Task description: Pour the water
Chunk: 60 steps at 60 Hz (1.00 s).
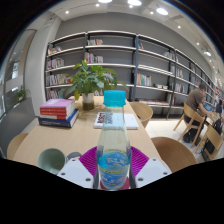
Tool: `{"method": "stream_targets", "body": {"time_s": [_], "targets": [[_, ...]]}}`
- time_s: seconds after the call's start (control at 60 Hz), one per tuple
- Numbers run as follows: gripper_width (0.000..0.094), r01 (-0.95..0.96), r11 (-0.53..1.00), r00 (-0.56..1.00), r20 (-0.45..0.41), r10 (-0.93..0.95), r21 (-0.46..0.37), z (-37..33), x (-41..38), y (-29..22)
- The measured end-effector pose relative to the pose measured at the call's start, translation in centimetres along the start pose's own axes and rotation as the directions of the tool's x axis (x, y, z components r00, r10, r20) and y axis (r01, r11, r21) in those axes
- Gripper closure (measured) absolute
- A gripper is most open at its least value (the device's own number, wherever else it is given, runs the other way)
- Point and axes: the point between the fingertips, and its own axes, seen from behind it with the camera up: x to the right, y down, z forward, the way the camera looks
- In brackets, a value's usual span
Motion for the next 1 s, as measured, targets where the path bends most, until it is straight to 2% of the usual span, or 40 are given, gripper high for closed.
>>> {"method": "stream_targets", "body": {"time_s": [0.083,0.1,0.217,0.35,0.4,0.467,0.533,0.733,0.85,1.0], "targets": [[0.0498,0.029,1.0,0.999,-0.016,-0.029,0.003,0.0,0.1,1.7],[0.0508,0.03,0.999,0.999,-0.018,-0.03,0.036,-0.1,0.1,1.1],[0.0482,-0.001,0.997,0.999,-0.036,0.004,0.083,0.0,0.3,1.6],[0.0399,-0.052,0.994,0.997,-0.05,0.057,0.096,-0.8,0.8,1.7],[0.0358,-0.032,0.998,0.998,-0.052,0.035,0.045,-0.9,0.8,2.8],[0.022,0.012,0.999,0.998,-0.066,-0.015,-0.035,-1.8,1.3,4.8],[0.015,0.014,0.995,0.997,-0.074,-0.022,-0.1,-3.1,1.1,6.7],[0.015,-0.015,0.975,0.996,-0.093,-0.006,-0.22,-9.9,-1.2,11.4],[0.0152,-0.035,0.967,0.997,-0.073,0.017,-0.251,-13.9,-5.4,12.5],[0.0149,-0.028,0.97,1.0,-0.017,0.025,-0.242,-19.1,-11.7,11.5]]}}
